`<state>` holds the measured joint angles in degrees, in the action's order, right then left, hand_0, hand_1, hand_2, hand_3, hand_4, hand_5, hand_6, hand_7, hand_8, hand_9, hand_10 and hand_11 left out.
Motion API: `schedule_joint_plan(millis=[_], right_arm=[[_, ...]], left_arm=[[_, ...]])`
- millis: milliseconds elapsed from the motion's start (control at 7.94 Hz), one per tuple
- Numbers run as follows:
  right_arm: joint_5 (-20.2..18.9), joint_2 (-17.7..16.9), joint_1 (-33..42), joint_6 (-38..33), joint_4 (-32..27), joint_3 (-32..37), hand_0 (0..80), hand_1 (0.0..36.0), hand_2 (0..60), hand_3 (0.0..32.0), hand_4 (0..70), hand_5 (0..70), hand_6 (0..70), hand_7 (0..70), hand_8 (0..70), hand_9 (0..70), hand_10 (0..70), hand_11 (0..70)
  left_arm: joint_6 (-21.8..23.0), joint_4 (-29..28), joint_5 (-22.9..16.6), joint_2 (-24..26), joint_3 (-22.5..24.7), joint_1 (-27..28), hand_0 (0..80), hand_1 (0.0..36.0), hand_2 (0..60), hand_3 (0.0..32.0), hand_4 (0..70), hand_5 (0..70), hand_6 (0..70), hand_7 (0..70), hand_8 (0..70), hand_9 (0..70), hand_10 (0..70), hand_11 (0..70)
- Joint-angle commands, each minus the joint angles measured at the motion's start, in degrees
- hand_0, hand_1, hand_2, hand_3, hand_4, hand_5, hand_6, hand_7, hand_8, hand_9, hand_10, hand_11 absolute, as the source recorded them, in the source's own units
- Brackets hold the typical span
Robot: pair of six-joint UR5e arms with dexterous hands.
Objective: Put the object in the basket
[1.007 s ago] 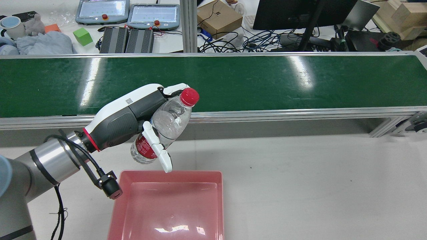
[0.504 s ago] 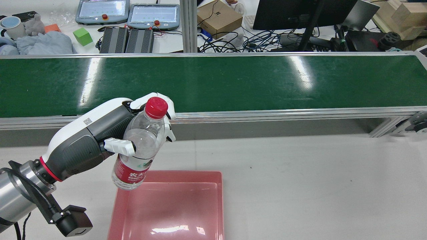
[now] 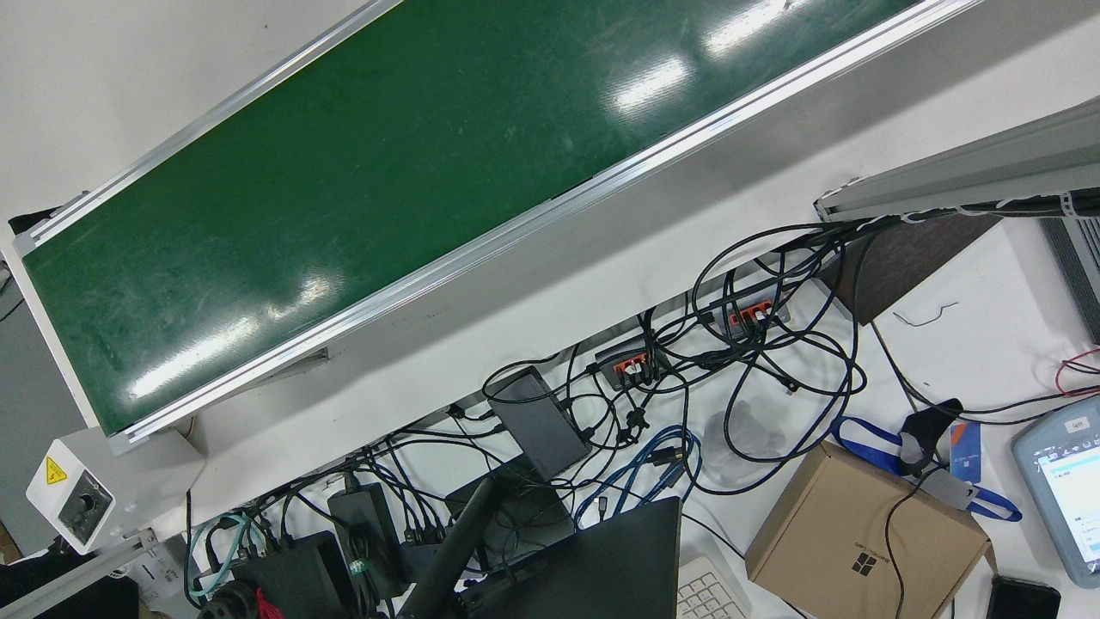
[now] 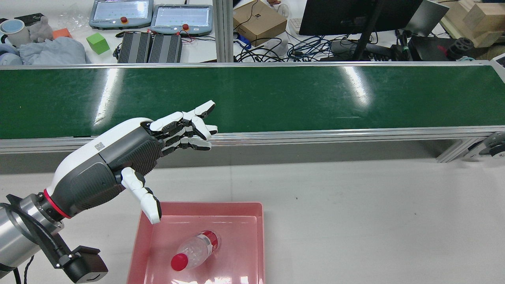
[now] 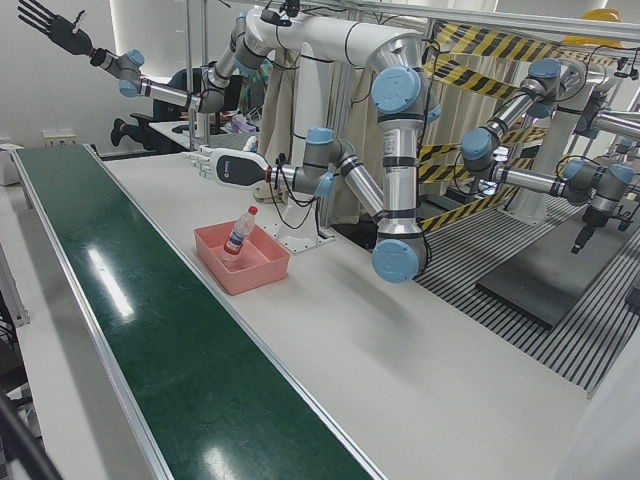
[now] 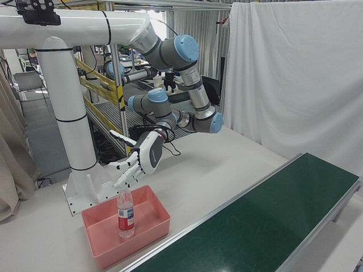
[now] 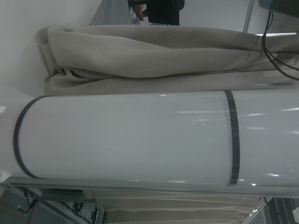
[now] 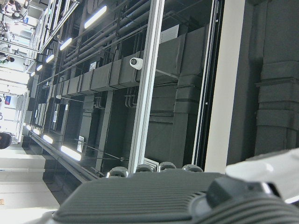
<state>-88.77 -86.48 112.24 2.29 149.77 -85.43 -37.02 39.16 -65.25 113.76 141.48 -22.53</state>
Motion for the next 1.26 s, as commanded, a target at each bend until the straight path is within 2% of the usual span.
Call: schedule_joint_plan(millis=[0, 252, 504, 630, 756, 1133], right_arm=[[0.0, 0.0, 0.0, 0.0, 0.0, 0.0, 0.0, 0.0, 0.0, 0.0, 0.0, 0.0, 0.0, 0.0, 0.0, 0.0, 0.0, 0.0], [0.0, 0.0, 0.0, 0.0, 0.0, 0.0, 0.0, 0.0, 0.0, 0.0, 0.0, 0.0, 0.0, 0.0, 0.0, 0.0, 0.0, 0.0], [0.0, 0.0, 0.0, 0.0, 0.0, 0.0, 0.0, 0.0, 0.0, 0.0, 0.0, 0.0, 0.0, 0.0, 0.0, 0.0, 0.0, 0.0], [0.0, 0.0, 0.0, 0.0, 0.0, 0.0, 0.0, 0.0, 0.0, 0.0, 0.0, 0.0, 0.0, 0.0, 0.0, 0.0, 0.0, 0.0], [0.0, 0.0, 0.0, 0.0, -0.09, 0.0, 0.0, 0.0, 0.0, 0.0, 0.0, 0.0, 0.0, 0.0, 0.0, 0.0, 0.0, 0.0], [0.0, 0.0, 0.0, 0.0, 0.0, 0.0, 0.0, 0.0, 0.0, 0.0, 0.0, 0.0, 0.0, 0.0, 0.0, 0.0, 0.0, 0.0]], left_arm=[[0.1, 0.04, 0.12, -0.03, 0.03, 0.12, 46.7, 0.0, 0.0, 1.4, 13.4, 46.5, 10.7, 7.8, 17.5, 18.5, 15.8, 22.9], [0.19, 0.04, 0.04, -0.03, 0.03, 0.03, 45.8, 0.0, 0.0, 1.4, 12.6, 45.2, 10.7, 7.7, 17.5, 18.6, 16.4, 23.6], [0.37, 0.74, 0.04, 0.41, 0.11, 0.03, 45.9, 0.0, 0.0, 2.0, 12.7, 43.8, 10.3, 6.8, 16.4, 17.2, 14.6, 21.1], [0.45, 0.83, 0.04, 0.41, 0.11, 0.03, 46.0, 0.0, 0.0, 3.2, 12.3, 41.9, 9.9, 6.7, 16.2, 17.0, 14.1, 20.2], [0.63, 1.09, -0.05, 0.32, 0.11, 0.03, 46.1, 0.0, 0.0, 5.2, 8.6, 39.5, 8.0, 5.4, 13.4, 15.1, 12.6, 18.2], [0.89, 1.97, -0.14, 0.67, 0.11, 0.03, 46.4, 0.0, 0.0, 9.8, 6.9, 31.0, 7.4, 6.1, 12.8, 14.2, 12.3, 17.9]])
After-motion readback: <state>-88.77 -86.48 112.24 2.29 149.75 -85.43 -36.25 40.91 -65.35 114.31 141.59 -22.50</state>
